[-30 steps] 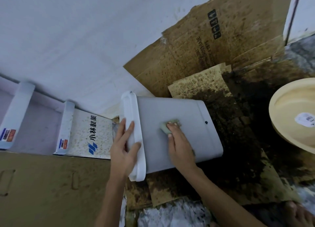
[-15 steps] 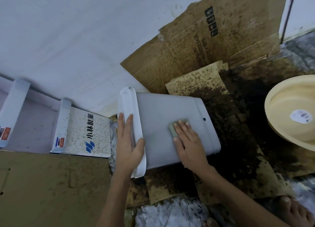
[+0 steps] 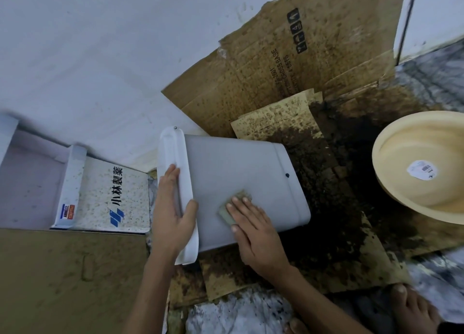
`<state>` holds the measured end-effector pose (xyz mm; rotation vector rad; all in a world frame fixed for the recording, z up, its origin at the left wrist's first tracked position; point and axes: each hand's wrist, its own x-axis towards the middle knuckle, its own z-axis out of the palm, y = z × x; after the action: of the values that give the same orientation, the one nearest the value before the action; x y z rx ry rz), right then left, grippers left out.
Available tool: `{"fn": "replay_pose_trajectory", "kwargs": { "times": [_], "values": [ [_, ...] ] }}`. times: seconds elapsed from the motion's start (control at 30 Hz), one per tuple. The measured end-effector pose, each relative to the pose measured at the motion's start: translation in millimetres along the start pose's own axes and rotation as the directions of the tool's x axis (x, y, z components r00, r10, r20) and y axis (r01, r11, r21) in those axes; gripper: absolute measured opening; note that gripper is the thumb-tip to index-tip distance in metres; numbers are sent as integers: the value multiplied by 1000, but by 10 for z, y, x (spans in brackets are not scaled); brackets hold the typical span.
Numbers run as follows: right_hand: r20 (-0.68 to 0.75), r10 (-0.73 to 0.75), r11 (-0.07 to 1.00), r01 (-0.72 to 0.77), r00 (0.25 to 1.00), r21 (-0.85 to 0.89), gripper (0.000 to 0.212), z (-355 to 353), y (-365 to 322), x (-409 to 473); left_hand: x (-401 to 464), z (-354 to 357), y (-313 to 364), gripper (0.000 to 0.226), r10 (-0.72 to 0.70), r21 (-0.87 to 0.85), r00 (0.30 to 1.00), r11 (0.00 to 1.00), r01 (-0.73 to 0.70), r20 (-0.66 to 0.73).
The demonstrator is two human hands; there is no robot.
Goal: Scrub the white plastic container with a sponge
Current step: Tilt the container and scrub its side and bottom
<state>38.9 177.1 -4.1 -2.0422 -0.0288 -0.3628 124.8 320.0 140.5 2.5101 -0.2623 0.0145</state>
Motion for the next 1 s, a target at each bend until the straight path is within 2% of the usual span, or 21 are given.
{"fn": "replay_pose_trajectory", "kwargs": {
  "times": [0.13,0.27,0.33,0.4,0.5,0.57,0.63,0.77,0.83,0.9,1.0],
  "values": [
    [-21,258,965,-259,966,-31,49,-172,617,-87,-14,6,-8,71,-17,-22,1000,1000,17,-4],
    [-61,590,807,-589,805,33,55,-334,1050,290,-6,34,29,72,7,17,1000,1000,-7,7],
    [-52,653,757,-649,756,75,58,-330,1020,556,3,46,46,73,5,31,1000,999,-6,16],
    [-11,610,792,-609,792,46,58,-235,849,686,18,44,40,74,5,49,1000,999,-6,19],
    [33,378,926,-378,925,-7,56,-103,531,417,36,35,-18,76,11,81,1000,997,-13,25],
    [37,276,961,-277,960,19,54,-107,478,62,39,14,-63,76,10,94,1000,995,-12,25],
    [-18,320,947,-319,947,35,53,-170,654,-118,31,6,-87,75,12,103,1000,995,-14,23],
    [-55,588,809,-585,807,56,54,-318,1077,220,21,23,-56,75,21,98,1000,995,-22,8],
    [-37,628,778,-627,777,42,55,-353,1139,521,32,28,-28,75,22,108,1000,994,-24,15],
    [-12,575,818,-575,818,10,57,-336,1074,693,36,30,-10,77,16,111,1000,994,-19,22],
    [31,393,919,-393,919,-2,57,-238,810,556,40,23,6,80,19,116,999,993,-22,28]
  ]
}}
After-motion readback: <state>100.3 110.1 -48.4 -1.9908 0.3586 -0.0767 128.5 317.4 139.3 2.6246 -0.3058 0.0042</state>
